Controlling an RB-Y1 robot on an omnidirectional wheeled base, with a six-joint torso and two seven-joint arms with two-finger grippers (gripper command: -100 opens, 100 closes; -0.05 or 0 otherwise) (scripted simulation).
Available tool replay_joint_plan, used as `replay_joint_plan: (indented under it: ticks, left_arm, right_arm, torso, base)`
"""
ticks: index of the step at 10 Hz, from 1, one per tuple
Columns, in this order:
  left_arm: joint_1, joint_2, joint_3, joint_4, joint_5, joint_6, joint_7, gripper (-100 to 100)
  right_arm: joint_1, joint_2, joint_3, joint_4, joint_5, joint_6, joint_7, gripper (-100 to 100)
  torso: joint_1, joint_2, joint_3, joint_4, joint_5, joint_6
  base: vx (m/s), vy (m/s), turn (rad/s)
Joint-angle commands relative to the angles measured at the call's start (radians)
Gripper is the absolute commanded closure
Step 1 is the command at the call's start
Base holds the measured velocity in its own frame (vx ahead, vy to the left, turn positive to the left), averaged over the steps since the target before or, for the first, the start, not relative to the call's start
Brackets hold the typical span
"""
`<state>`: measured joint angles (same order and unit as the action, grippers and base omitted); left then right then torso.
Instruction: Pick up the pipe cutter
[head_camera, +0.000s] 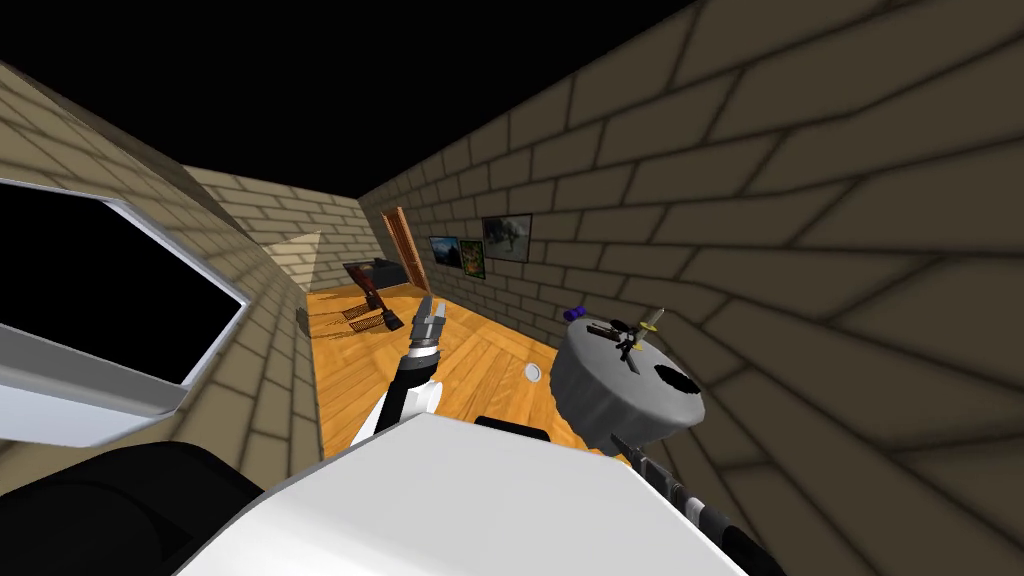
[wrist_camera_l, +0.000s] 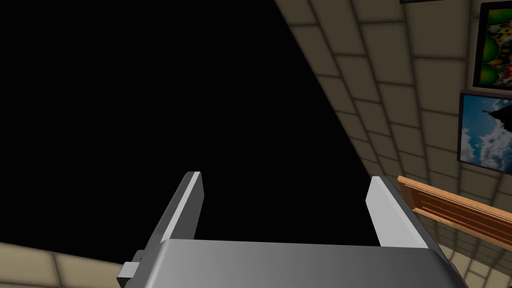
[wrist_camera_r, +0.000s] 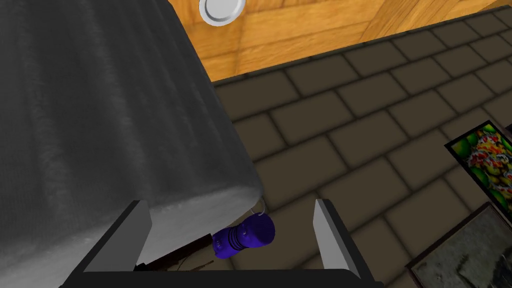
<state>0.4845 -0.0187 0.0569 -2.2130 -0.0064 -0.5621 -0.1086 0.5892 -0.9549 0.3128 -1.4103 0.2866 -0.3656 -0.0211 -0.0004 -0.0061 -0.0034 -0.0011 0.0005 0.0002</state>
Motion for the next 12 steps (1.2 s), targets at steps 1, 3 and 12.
replay_joint_plan:
  ticks: [1,3,12]
  left_arm:
    - [0.000,0.000,0.000,0.000,0.000,0.000,0.000,0]
    - [0.000,0.000,0.000,0.000,0.000,0.000,0.000,0]
    - [0.000,0.000,0.000,0.000,0.000,0.000,0.000,0]
  right_arm:
    - [-0.017,-0.033,0.012,0.050,-0.002,0.025,0.023,-100]
    - [-0.036,-0.063,0.020,0.097,-0.006,0.037,0.041,-100]
    - [-0.149,-0.213,0.060,0.368,-0.041,0.105,0.144,-100]
  torso:
    - [0.000,0.000,0.000,0.000,0.000,0.000]
    - [-0.001,0.001,0.001,0.000,0.000,0.000]
    - [-0.003,-0.001,-0.001,0.000,-0.001,0.001]
  base:
    - [0.109,0.000,0.148]
    - [0.097,0.002,0.099]
    - [0.124,-0.031,0.138]
